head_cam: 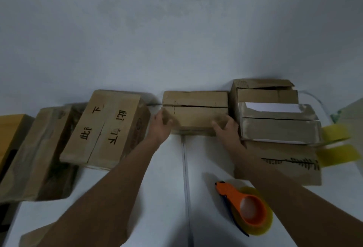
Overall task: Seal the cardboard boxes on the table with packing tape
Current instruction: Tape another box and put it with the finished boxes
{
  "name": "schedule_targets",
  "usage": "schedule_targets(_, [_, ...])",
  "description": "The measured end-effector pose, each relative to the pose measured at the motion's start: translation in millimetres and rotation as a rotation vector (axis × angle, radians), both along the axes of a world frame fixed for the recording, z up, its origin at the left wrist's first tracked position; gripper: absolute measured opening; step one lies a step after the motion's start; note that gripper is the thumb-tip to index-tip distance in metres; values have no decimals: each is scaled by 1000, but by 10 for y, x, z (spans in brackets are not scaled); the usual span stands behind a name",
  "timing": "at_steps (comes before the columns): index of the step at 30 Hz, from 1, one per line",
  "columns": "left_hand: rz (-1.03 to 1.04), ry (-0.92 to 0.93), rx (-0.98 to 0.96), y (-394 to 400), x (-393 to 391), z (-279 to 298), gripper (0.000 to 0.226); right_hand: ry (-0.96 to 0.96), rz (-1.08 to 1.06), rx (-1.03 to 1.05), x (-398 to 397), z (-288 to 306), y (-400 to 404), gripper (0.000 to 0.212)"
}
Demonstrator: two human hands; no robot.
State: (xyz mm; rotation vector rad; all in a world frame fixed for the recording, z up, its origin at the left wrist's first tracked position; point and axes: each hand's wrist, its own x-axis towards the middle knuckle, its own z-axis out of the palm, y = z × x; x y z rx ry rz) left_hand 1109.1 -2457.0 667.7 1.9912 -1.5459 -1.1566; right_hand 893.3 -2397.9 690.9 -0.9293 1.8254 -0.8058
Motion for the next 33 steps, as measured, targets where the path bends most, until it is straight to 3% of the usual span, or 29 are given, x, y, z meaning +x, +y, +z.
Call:
schedule_targets(8, [38, -155, 3, 923, 303, -10, 73, 102, -76, 44, 414, -176, 722, 71])
schedule_targets(19, [6, -297, 24, 2071, 627, 37, 76, 148, 75, 85, 694, -315, 1669, 52])
schedule_targets(23, [-88, -409, 0, 2308, 602, 23, 75, 115, 71, 15, 556, -298, 1883, 44])
schedule_targets(29, [-357, -494, -263, 2226, 634, -2, 76, 459, 1, 38, 190, -416, 2131, 27])
schedule_targets(31, [-444, -519, -273, 2088, 615, 12, 73, 560, 12, 39, 41, -503, 2245, 24])
schedule_targets(33, [-500, -558, -193, 1987, 613, -12, 69, 542, 53, 80, -64, -500, 2346, 27])
